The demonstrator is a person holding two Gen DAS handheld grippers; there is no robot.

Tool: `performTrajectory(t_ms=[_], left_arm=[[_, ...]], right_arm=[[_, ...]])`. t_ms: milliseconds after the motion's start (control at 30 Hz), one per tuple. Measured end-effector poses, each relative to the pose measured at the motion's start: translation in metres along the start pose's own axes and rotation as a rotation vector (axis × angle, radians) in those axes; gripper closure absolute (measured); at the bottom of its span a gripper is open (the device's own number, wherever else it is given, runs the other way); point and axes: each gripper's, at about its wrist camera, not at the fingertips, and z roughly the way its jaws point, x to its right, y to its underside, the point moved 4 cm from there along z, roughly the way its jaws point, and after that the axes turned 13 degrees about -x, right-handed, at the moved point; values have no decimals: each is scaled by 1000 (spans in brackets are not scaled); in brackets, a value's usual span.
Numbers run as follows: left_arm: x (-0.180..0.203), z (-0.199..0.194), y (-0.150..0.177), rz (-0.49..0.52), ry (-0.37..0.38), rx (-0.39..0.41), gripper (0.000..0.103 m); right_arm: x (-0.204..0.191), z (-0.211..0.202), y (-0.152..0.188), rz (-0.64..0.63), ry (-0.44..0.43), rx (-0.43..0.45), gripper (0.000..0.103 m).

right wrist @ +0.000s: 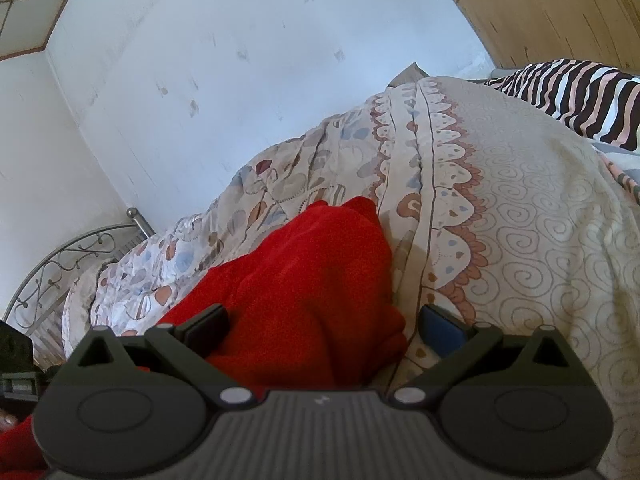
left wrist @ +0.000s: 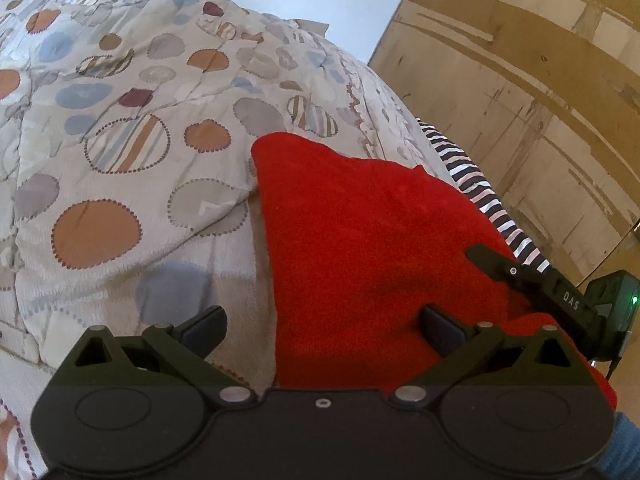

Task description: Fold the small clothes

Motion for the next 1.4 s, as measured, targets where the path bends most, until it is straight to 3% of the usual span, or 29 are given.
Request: performTrajectory(t_ms=[467, 1400], left_arm=[[4, 3, -3, 59, -35, 9, 1], [6, 3, -3, 18, -67, -10, 1]], right_arm=[[0, 0, 1, -1, 1, 2, 0], [-1, 0, 1, -5, 13, -5, 1]])
